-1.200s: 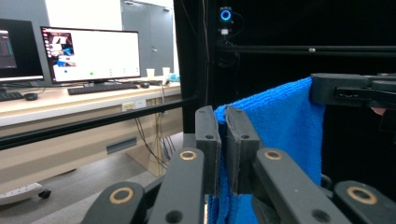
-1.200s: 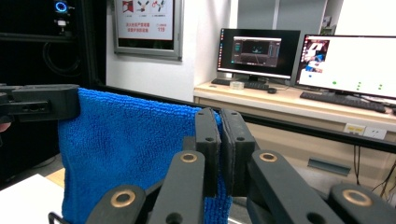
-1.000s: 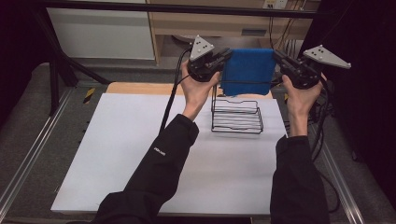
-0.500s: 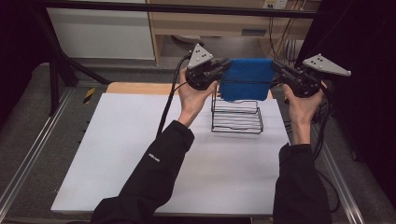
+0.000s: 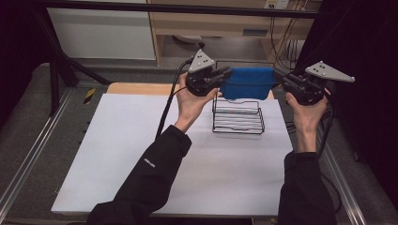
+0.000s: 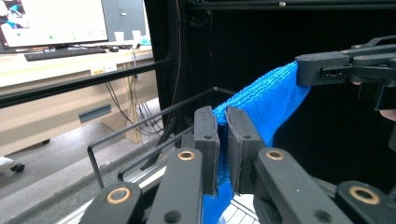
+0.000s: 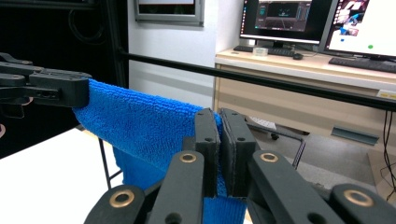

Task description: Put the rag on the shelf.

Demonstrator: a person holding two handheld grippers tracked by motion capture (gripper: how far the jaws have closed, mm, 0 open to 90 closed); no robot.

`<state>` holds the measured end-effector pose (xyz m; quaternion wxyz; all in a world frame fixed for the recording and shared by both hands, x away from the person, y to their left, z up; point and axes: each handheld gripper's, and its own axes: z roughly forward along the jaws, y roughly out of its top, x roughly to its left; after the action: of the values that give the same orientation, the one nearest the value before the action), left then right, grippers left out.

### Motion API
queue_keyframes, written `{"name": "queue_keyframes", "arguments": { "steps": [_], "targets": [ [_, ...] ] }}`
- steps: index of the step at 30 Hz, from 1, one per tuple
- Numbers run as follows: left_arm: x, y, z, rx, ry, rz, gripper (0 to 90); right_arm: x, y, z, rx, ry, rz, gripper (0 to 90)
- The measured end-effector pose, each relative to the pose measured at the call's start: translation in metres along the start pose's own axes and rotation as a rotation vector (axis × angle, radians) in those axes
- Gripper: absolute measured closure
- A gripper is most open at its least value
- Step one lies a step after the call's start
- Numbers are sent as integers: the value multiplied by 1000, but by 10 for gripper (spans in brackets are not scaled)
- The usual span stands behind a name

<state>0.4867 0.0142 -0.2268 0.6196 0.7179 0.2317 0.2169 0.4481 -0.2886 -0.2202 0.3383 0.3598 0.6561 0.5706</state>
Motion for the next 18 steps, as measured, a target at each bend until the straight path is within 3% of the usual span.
{"name": "queue_keyframes", "arguments": {
  "steps": [18],
  "targets": [
    [-5,-23,-2,109,-22,-9,783,-1,-16,-3,78,59,1,862]
  ]
}}
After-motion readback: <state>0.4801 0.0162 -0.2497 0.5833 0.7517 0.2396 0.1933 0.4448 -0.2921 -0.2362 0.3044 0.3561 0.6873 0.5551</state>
